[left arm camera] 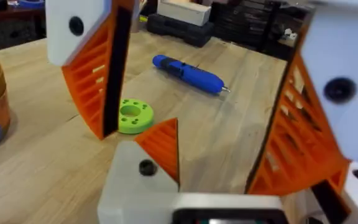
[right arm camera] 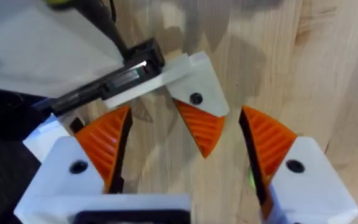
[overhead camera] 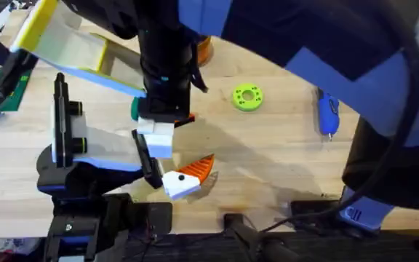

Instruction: Pick up the gripper from the table and insert it into the empty holder that is missing its gripper. Then pick up a screw, insert it into the mounting hole, and use the screwdriver to tighten it. Finally, clean up the table by picking up the vegetable and placing it into the bucket.

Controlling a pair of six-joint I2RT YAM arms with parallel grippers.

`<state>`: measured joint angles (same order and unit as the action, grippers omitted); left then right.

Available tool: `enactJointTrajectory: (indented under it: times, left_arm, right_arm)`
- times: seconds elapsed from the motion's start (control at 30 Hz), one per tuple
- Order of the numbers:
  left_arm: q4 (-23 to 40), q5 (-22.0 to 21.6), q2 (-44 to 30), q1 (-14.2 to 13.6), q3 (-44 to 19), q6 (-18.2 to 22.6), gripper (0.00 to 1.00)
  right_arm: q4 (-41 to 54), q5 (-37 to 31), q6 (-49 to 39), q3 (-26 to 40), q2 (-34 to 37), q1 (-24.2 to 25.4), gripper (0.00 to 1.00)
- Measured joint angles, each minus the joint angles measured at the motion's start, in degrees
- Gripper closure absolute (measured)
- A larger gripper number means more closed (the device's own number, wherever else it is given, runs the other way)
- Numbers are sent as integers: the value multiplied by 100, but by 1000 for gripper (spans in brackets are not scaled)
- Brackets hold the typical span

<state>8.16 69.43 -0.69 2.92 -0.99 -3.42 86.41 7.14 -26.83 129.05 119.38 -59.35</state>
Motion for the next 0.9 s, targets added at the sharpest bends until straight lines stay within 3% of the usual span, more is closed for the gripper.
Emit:
enactJointTrajectory:
  times: [0.57, 0.73, 0.9]
  left_arm:
    - [2, 0, 0, 0, 0, 0, 14]
    - [2, 0, 0, 0, 0, 0, 14]
    - [0, -2, 0, 0, 0, 0, 14]
  right_arm:
    - [208, -134, 2, 107, -61, 17, 4]
    - [212, -151, 99, 107, -537, 177, 4]
    - [272, -152, 381, 150, -1052, 664, 4]
